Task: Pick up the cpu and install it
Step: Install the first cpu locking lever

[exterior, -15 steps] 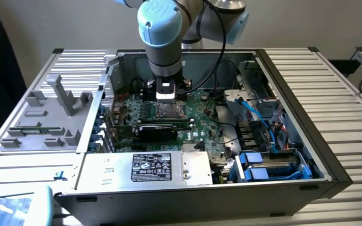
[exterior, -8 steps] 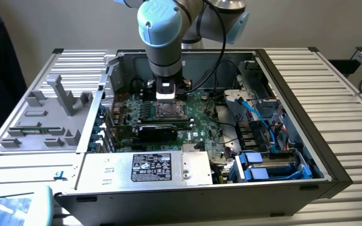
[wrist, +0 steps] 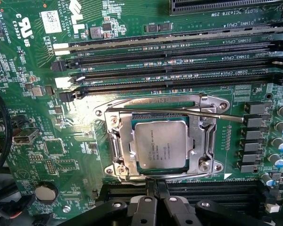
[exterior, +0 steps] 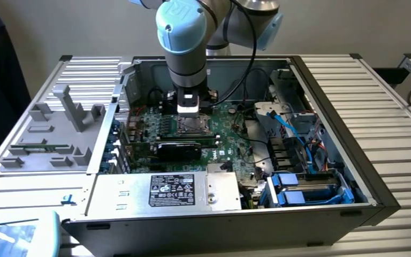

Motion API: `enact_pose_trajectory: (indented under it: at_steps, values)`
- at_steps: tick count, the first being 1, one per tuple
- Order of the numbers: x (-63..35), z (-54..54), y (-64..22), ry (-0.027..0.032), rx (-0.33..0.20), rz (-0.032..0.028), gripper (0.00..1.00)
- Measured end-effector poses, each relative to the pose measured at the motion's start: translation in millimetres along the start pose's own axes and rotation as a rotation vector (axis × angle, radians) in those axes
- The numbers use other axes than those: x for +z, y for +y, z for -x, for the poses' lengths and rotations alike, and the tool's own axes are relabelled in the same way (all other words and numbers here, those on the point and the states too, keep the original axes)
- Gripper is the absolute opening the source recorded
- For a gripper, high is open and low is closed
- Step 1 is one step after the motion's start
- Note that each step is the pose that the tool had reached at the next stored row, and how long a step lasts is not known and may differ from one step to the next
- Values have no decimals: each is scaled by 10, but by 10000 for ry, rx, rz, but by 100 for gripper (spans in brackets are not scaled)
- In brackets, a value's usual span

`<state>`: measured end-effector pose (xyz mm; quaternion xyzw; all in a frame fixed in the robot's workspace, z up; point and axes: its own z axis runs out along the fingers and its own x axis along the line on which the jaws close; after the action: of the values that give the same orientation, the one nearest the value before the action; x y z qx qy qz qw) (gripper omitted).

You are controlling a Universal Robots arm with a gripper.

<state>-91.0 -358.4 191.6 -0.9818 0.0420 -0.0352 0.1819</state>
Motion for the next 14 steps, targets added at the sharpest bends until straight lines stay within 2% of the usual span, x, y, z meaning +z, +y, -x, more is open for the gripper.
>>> enact_pose_trajectory:
  at_steps: [14]
  values:
    - [-1,0,3,0,0,0,12]
